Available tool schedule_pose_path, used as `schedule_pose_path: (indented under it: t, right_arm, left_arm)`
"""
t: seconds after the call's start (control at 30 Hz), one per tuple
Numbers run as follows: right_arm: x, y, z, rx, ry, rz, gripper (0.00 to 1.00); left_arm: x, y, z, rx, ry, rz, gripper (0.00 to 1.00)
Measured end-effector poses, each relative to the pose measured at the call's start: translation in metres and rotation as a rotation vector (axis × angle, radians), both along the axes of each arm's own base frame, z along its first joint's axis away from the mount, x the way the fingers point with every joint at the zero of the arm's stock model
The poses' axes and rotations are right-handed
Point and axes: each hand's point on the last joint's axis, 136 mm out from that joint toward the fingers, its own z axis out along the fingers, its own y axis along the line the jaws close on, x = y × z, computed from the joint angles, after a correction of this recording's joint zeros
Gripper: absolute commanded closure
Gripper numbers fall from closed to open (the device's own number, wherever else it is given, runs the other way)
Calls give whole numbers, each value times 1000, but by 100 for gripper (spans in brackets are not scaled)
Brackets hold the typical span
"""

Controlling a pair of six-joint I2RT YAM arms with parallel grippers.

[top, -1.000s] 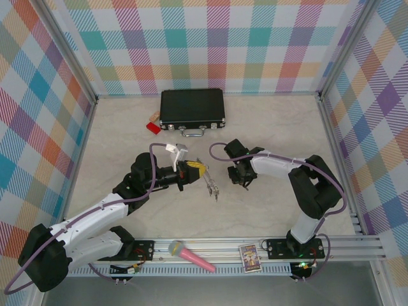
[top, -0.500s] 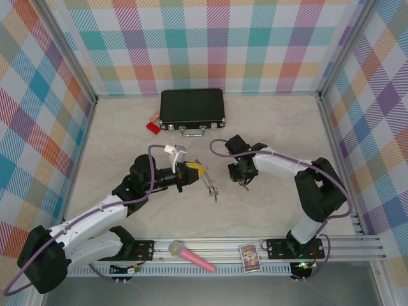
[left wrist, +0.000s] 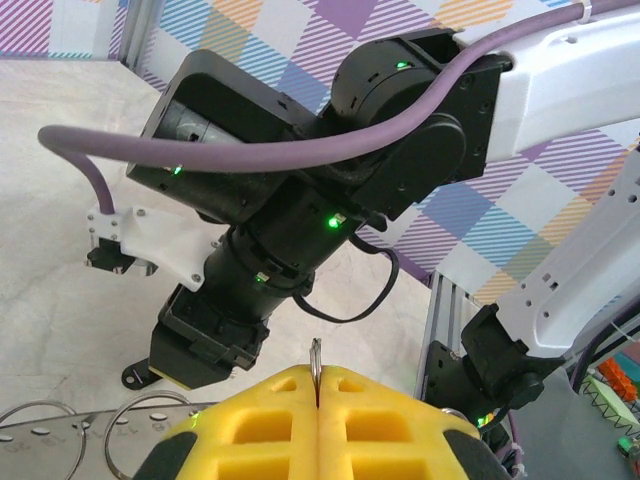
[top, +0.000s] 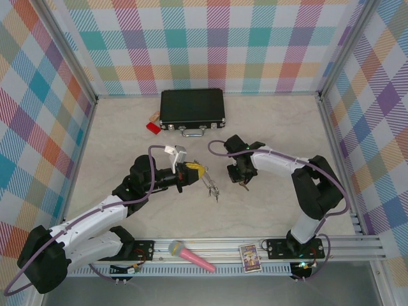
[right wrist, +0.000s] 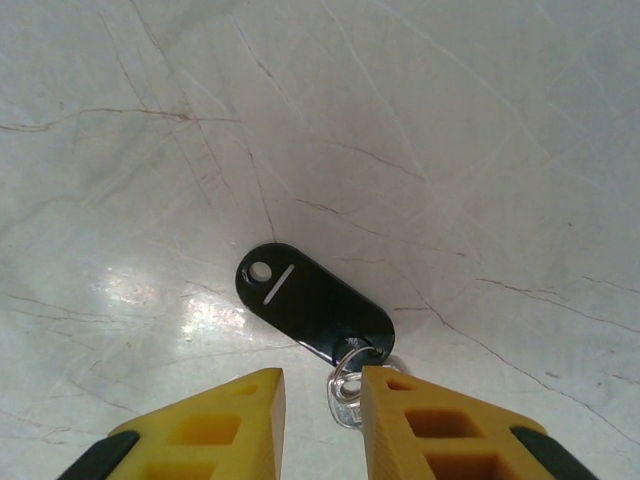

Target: Put the keys on the keyring

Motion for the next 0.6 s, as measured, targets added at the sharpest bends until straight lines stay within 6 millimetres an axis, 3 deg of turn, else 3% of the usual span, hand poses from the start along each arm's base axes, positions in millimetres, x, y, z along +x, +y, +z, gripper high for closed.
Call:
schedule_pose_path:
  t: [0.6]
  right_arm:
    - [-7, -7, -16, -48, 30, 13, 81]
  left_arm:
    - [0, 0, 0, 0, 0, 0, 100]
